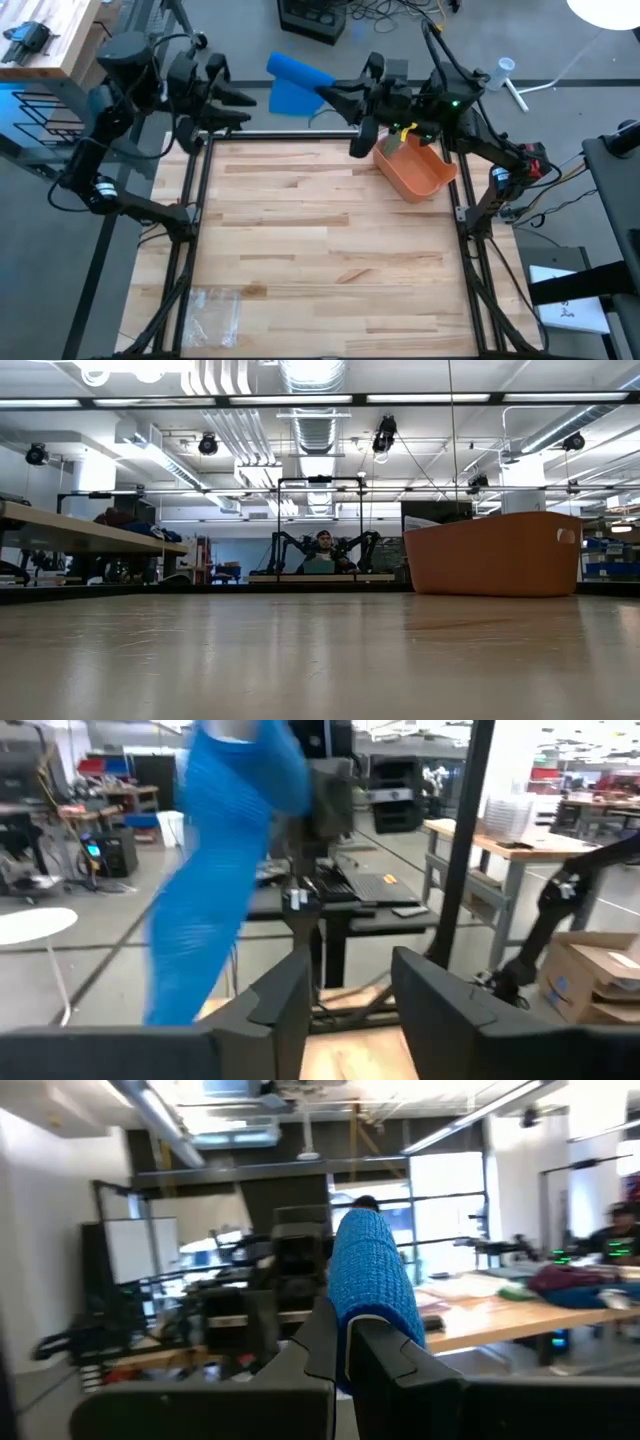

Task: Roll bandage
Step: Roll the blue bandage

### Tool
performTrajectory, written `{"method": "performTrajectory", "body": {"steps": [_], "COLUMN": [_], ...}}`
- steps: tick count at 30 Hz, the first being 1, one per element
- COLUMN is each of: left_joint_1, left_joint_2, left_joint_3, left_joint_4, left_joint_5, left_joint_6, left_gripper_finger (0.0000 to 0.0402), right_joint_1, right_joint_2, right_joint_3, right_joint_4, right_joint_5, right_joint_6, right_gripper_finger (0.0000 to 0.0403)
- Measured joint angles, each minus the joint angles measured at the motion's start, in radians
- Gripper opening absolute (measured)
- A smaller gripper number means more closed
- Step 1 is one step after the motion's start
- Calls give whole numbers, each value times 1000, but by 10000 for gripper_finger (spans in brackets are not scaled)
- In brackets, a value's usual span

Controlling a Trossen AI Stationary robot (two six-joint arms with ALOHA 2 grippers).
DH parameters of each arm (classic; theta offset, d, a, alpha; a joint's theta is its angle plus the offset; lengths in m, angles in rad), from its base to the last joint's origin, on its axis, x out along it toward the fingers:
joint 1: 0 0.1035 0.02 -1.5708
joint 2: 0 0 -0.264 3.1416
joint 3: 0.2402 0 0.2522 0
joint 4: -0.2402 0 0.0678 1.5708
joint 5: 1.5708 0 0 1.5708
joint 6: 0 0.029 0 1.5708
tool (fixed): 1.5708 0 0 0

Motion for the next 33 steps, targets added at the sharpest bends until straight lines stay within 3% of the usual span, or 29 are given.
{"method": "performTrajectory", "body": {"steps": [4, 15, 23, 33], "left_joint_1": [1, 1, 1, 24], "left_joint_2": [31, 91, 134, 84], "left_joint_3": [0, 0, 0, 1], "left_joint_4": [62, 135, 136, 119], "left_joint_5": [-6, -4, -4, -15], "left_joint_6": [-8, -5, 7, 106], "left_gripper_finger": [156, 203, 204, 201], "right_joint_1": [5, 7, 12, 29], "right_joint_2": [0, 5, 5, -1], "right_joint_3": [0, 0, 0, 0], "right_joint_4": [-24, -105, -104, -106], "right_joint_5": [-45, -48, -54, -56], "right_joint_6": [13, 53, 63, 62], "right_gripper_finger": [3, 3, 3, 3]}}
